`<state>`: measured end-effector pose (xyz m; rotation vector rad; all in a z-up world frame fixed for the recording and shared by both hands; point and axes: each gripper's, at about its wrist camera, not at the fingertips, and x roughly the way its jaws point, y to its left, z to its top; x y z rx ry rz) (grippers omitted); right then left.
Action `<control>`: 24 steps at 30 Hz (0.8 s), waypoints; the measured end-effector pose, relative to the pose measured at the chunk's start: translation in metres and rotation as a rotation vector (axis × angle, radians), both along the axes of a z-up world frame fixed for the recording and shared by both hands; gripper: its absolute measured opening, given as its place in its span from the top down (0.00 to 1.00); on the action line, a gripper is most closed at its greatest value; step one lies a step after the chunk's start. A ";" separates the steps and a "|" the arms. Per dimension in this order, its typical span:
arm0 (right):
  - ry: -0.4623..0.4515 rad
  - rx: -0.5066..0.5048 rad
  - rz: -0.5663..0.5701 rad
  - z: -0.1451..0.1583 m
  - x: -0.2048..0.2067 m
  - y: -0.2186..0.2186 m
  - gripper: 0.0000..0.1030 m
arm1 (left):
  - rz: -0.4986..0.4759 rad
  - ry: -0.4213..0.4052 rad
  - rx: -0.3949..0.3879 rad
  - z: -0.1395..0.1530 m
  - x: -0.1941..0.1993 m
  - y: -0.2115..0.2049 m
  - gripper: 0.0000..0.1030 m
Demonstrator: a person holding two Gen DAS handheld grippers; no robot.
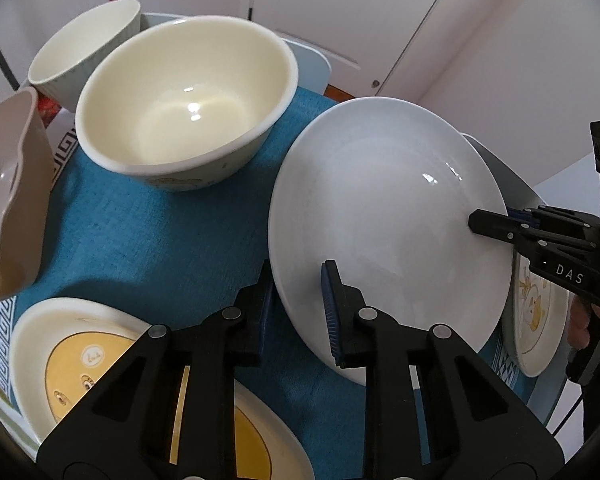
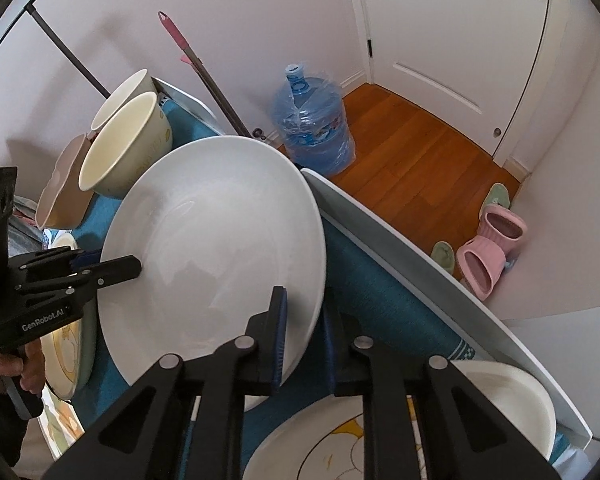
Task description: Organize plates and bowls
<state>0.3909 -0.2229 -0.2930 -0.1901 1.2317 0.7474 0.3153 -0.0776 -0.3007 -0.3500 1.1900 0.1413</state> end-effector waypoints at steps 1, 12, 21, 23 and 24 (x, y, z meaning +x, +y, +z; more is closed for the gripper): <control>-0.003 0.001 -0.003 0.001 -0.001 0.000 0.85 | -0.003 -0.002 0.002 0.001 0.000 -0.001 0.81; -0.017 0.003 -0.063 0.034 -0.024 -0.004 0.85 | -0.055 -0.046 -0.020 0.039 -0.032 0.003 0.81; -0.036 0.044 -0.142 0.082 -0.088 0.016 0.85 | -0.119 -0.082 -0.011 0.084 -0.085 0.046 0.81; -0.051 0.049 -0.155 0.090 -0.108 0.028 0.85 | -0.136 -0.080 -0.018 0.086 -0.100 0.055 0.81; -0.059 0.046 -0.160 0.093 -0.115 0.033 0.85 | -0.143 -0.078 -0.017 0.086 -0.104 0.058 0.81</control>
